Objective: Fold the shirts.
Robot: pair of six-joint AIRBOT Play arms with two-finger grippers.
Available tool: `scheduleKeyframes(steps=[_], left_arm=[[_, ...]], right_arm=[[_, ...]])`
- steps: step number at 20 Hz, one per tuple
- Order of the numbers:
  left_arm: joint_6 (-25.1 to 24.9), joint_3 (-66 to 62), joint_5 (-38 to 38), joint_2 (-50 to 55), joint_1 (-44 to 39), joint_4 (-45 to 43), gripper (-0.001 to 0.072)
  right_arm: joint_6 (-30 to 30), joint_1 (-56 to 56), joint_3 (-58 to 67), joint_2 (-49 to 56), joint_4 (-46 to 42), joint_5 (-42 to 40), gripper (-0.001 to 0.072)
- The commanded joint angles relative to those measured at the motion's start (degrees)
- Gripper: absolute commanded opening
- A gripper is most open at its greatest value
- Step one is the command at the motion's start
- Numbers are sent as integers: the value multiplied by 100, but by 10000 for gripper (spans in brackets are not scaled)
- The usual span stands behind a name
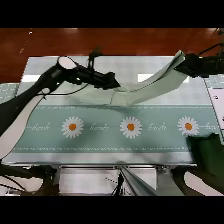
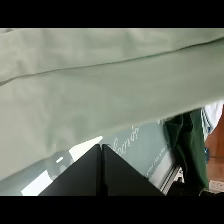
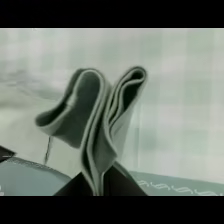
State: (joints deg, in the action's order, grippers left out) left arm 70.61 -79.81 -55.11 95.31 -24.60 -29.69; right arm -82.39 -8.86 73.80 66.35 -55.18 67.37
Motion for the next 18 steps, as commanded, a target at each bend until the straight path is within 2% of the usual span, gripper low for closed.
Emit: scheduleKeyframes(steps=[1, 6, 9, 11, 12, 15, 18], left_arm=[[175, 2, 568, 219, -621, -9, 24], [328, 2, 601, 590, -1064, 96, 24], [610, 2, 994, 804, -1480, 168, 24], [549, 0, 1189, 962, -1733, 573, 25], [350, 0, 1231, 1016, -1755, 811, 24], [184, 0, 1021, 935, -1314, 890, 22], [-11, 2, 503, 450, -358, 673, 21]], right_arm=[[-352, 184, 4, -538, -485, 332, 29], [-664, 216, 4, -1344, -715, 706, 29], [-809, 219, 4, -1696, -717, 885, 28], [-885, 216, 4, -1847, -763, 966, 28], [-894, 216, 4, -1884, -820, 1008, 28], [-885, 219, -2, -1899, -1259, 1054, 28], [-756, 219, -13, -1856, -1272, 800, 28]])
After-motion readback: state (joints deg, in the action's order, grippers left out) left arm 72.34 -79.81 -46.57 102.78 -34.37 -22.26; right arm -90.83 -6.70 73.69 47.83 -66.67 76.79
